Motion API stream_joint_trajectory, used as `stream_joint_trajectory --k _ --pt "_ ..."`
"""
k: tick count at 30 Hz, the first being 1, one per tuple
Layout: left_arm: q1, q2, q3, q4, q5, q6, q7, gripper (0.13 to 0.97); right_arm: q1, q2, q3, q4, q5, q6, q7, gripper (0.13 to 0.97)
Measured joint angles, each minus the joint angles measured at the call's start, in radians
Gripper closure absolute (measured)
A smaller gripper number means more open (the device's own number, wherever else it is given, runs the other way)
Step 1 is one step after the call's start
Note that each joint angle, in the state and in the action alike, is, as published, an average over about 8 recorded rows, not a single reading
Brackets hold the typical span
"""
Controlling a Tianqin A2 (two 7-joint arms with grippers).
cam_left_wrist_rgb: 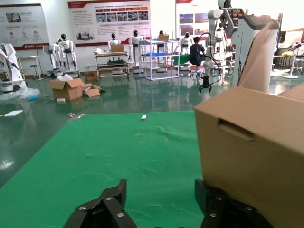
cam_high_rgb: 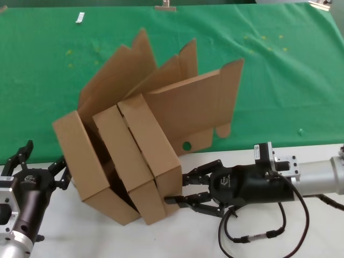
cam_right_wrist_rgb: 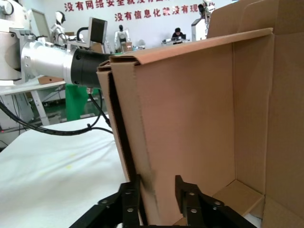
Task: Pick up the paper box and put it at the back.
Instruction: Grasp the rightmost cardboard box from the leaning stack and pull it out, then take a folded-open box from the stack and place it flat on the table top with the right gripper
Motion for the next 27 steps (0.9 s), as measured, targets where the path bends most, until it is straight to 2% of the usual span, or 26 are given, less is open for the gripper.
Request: stream_joint_trajectory --k 1,6,15,18,19,27 --pt "0.000 0.000 0.000 0.000 0.000 0.000 0.000 0.698 0.001 0.000 0.001 0.000 -0.001 0.001 0.000 0.691" --pt "0.000 0.000 0.000 0.000 0.000 0.000 0.000 0.567 0.007 0.005 0.010 0.000 -0.004 -0.005 -0.003 0.797" --pt "0.000 0.000 0.000 0.000 0.000 0.000 -0.001 0.373 -0.003 0.030 0.019 0.042 -0.001 -0.075 0.003 0.901" --pt "0.000 0.000 0.000 0.000 0.000 0.000 0.000 0.305 -0.036 0.052 0.018 0.120 0.013 -0.105 0.043 0.911" --pt "0.000 0.000 0.000 0.000 0.000 0.000 0.000 0.305 -0.052 0.061 0.018 0.156 0.021 -0.112 0.060 0.916" --pt "0.000 0.000 0.000 0.000 0.000 0.000 0.000 0.187 -0.219 0.145 0.032 0.502 0.084 -0.103 0.223 0.940"
